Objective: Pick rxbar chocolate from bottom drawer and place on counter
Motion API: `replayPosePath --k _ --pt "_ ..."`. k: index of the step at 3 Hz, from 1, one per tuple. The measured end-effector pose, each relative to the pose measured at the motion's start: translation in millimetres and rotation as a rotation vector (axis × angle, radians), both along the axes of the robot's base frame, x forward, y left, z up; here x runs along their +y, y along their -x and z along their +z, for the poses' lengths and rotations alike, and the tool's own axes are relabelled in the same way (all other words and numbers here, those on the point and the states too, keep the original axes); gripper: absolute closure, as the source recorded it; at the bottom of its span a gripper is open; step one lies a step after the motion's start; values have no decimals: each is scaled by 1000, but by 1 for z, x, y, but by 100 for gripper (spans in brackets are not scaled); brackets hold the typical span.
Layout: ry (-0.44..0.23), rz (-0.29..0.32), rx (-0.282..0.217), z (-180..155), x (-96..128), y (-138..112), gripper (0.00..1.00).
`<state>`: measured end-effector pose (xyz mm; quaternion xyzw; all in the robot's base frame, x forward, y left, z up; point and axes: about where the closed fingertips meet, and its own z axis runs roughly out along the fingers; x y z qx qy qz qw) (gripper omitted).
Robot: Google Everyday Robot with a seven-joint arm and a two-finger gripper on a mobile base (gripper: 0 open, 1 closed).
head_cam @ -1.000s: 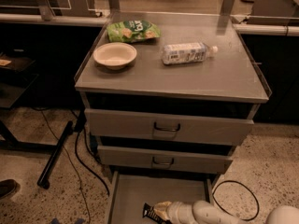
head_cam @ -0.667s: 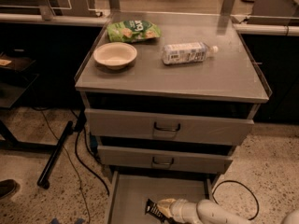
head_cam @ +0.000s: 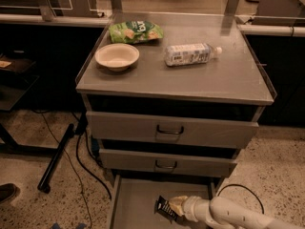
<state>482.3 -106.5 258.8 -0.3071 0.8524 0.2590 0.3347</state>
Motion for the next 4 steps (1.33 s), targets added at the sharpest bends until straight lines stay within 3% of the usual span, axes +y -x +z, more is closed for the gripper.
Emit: replayPosePath --k 1,2,4 --pt "0 0 0 0 0 0 100" --pt "10 -55 -19 24 -19 -4 100" --pt "93 -223 -99 117 -91 -1 100"
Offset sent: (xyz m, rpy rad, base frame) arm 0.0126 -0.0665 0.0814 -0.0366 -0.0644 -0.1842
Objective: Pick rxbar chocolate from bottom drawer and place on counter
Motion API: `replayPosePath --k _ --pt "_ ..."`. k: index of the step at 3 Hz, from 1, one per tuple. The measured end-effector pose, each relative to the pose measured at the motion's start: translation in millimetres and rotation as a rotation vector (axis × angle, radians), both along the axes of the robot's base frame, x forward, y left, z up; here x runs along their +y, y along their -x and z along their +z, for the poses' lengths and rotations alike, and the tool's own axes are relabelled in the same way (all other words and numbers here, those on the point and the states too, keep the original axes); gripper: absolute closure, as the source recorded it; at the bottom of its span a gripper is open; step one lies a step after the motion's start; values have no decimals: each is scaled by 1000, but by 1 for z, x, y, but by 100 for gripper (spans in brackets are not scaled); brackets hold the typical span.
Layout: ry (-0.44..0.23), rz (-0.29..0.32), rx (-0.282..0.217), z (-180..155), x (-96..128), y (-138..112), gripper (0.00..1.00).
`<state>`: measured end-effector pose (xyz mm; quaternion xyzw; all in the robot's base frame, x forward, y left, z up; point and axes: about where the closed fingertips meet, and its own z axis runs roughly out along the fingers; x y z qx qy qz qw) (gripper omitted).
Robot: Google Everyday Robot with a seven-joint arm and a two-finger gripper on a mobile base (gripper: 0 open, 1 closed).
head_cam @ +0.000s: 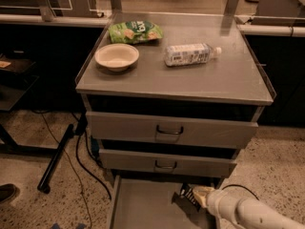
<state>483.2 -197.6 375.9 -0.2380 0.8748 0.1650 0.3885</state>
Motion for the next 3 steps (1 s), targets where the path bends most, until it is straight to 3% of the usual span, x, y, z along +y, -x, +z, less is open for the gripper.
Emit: replayPosePath --k 1,2,3 --pt "38 -64 -50 44 -33 3 100" --pt "38 -64 -50 44 -33 3 100" --pt "10 -63 -64 66 -30 2 100"
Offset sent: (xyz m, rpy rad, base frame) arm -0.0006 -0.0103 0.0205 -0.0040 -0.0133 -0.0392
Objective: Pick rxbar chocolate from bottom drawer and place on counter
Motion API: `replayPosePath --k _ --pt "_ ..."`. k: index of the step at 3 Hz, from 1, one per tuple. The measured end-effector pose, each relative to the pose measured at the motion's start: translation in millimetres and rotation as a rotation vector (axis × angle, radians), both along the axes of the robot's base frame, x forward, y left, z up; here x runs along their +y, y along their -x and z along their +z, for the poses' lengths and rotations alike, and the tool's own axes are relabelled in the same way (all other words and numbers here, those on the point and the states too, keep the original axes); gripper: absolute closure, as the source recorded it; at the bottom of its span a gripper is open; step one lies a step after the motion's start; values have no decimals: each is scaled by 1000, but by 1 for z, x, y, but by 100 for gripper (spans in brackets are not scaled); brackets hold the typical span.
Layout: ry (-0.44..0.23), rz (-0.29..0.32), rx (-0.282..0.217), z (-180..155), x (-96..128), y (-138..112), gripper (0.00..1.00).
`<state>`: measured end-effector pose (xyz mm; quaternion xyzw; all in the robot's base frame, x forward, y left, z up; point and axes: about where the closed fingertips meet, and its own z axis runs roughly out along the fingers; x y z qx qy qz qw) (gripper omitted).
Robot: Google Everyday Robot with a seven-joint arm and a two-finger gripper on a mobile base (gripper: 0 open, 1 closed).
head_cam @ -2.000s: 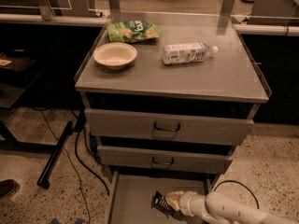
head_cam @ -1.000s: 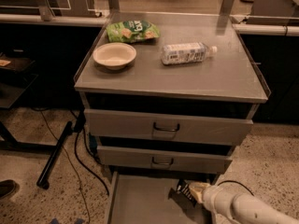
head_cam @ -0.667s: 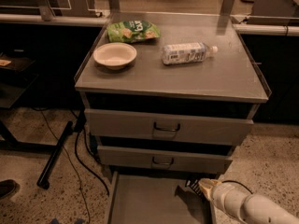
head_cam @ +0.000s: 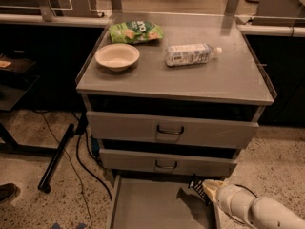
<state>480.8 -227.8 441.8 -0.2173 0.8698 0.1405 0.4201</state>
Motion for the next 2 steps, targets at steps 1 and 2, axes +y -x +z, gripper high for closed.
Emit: replayPosePath --k 1,2 --pt "-22 -10 -39 35 -6 3 100" --pt "-21 -14 -116 88 -12 13 100"
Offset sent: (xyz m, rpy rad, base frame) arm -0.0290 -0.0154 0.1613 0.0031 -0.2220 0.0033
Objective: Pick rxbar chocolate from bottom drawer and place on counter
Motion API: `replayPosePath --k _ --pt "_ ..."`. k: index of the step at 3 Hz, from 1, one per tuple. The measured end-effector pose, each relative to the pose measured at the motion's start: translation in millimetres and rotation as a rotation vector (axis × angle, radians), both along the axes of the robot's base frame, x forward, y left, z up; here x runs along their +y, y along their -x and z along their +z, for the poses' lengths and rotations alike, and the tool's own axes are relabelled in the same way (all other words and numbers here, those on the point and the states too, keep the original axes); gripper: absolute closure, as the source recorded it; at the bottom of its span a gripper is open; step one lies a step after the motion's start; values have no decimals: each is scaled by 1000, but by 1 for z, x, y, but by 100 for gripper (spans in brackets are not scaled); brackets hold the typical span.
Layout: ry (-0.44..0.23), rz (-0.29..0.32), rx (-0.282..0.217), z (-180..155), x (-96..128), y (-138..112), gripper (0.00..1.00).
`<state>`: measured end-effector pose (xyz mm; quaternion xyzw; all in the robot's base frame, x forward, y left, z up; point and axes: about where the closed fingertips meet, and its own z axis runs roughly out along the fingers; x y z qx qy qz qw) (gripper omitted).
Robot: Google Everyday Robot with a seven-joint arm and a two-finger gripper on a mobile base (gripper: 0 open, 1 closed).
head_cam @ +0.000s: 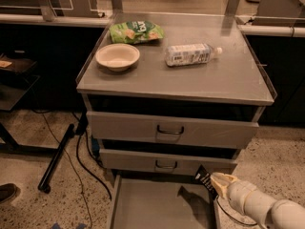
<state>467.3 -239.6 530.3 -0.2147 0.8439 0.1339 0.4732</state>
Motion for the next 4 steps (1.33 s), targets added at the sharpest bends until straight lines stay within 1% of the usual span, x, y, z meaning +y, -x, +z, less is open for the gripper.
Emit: replayPosePath --k 1,2,3,4 --pt "-1 0 0 0 0 0 100" --pt "-12 0 -5 18 -1 -6 100" --pt "-2 10 -68 68 -10 -12 100" --pt "12 19 -168 142 -26 -10 100"
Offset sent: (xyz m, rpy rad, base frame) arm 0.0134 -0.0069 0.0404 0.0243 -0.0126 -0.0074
